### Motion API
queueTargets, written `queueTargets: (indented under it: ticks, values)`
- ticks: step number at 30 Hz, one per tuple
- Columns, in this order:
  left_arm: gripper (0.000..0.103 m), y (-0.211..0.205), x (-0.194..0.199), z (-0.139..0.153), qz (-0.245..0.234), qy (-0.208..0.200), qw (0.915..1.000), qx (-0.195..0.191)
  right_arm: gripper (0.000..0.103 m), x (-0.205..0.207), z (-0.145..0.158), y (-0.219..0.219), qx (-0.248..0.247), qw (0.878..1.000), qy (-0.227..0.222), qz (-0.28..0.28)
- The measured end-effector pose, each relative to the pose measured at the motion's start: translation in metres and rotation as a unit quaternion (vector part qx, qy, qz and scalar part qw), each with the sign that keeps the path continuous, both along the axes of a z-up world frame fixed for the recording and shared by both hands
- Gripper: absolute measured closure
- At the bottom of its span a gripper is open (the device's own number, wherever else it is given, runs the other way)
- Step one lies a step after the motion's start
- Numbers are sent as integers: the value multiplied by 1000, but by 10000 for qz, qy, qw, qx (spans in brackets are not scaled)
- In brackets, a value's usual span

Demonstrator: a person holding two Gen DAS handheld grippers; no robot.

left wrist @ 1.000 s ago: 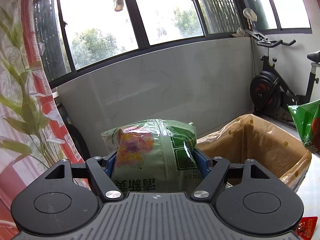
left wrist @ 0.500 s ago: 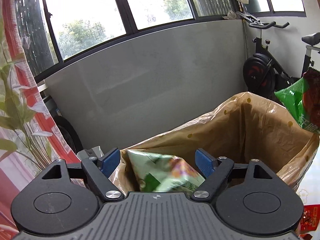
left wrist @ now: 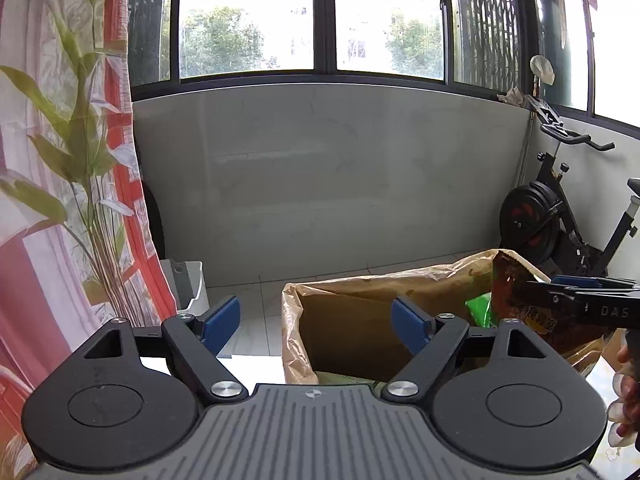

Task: Organize snacks
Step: 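Lift both bags over the box and open both tools to drop them in, then grasp the red spicy pouch with the right tool while the left tool grasps the bread packet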

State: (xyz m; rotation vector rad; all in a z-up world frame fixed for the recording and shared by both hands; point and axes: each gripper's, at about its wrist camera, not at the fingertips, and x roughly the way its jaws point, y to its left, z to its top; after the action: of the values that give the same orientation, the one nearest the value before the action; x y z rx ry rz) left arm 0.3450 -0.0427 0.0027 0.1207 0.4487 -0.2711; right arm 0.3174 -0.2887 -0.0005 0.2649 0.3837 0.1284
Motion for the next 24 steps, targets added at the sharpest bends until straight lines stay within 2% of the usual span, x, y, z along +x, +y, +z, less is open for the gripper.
queueTargets:
  ticks: [3,7,10,18,21,24]
  values:
    - [18,14,-8,1,-11,84,9999,-83,22,2,-11,-2,-30,9995,241,-211]
    - [18,32,-23,1,16,198,9997,-166,19,-16,-12,-10,174,9994,181,-219]
    - [18,47,-39,-1,20,260,9993,-272,17,-40,-6,-15,256,9995,38,-174]
    - [18,80,-92,-13,17,250,9990,-362,0,-112,-11,0,66,9976,-661,-173]
    - [19,86,-108,-25,165,248,9990,-330,0,-130,-21,14,-106,9979,-636,-85]
    - [19,88,-120,-50,266,460,9981,-302,0,-142,-36,24,-275,9983,-489,-149]
